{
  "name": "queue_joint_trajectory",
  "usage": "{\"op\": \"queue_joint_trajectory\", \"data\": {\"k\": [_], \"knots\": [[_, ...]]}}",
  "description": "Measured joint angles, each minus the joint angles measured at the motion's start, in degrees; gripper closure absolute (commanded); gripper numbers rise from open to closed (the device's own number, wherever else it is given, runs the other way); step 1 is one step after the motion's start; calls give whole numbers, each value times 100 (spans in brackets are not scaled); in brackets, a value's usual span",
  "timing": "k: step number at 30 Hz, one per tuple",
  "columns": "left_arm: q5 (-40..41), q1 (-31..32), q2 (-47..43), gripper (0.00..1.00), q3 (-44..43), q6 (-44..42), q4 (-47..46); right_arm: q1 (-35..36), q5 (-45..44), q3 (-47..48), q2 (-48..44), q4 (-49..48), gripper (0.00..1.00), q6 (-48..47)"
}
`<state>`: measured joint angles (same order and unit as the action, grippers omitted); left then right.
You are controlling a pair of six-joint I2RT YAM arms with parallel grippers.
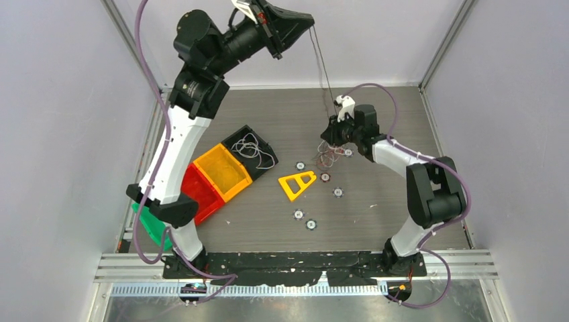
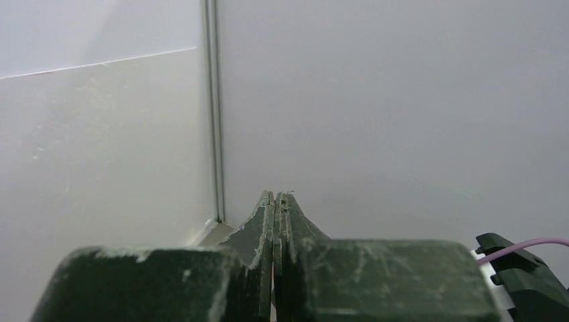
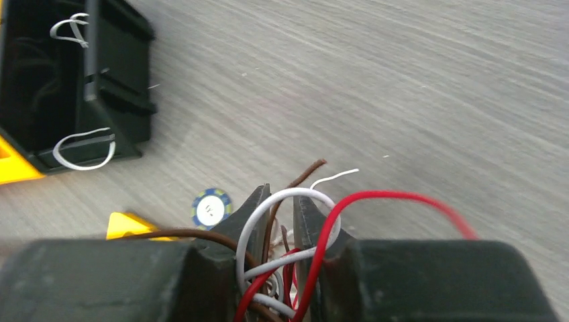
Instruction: Untangle the cables
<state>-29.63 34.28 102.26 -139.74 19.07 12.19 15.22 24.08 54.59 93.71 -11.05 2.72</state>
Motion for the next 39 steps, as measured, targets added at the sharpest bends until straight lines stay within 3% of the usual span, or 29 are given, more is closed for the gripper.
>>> {"op": "queue_joint_trajectory", "data": {"k": [7, 14, 17, 23, 27, 28, 29, 39], "knots": [[433, -278, -138, 100, -94, -2, -127, -310, -175, 1480, 907, 1235, 72, -444], [911, -723, -955, 100, -247, -48, -485, -492, -426, 2260, 1816, 2693, 65, -793], [1078, -942, -1478, 100, -136, -160, -627, -535, -474, 2352, 1987, 3088, 54, -872], [1683, -1436, -2761, 100, 922, -592, -590, -570, -492, 2426, 2002, 3501, 31, -1036], [2409, -1659, -3823, 100, 2181, -1080, -446, -568, -487, 2479, 2002, 3679, 17, -1154], [2603, -1696, -4087, 100, 2505, -1244, -396, -568, -476, 2487, 2002, 3722, 4, -1189], [2785, -1727, -4315, 100, 2782, -1414, -350, -568, -463, 2494, 2000, 3759, 1, -1213], [4363, -2361, -6478, 100, 5316, -3010, 321, -568, -105, 2564, 1672, 4424, 5, -1576]]}}
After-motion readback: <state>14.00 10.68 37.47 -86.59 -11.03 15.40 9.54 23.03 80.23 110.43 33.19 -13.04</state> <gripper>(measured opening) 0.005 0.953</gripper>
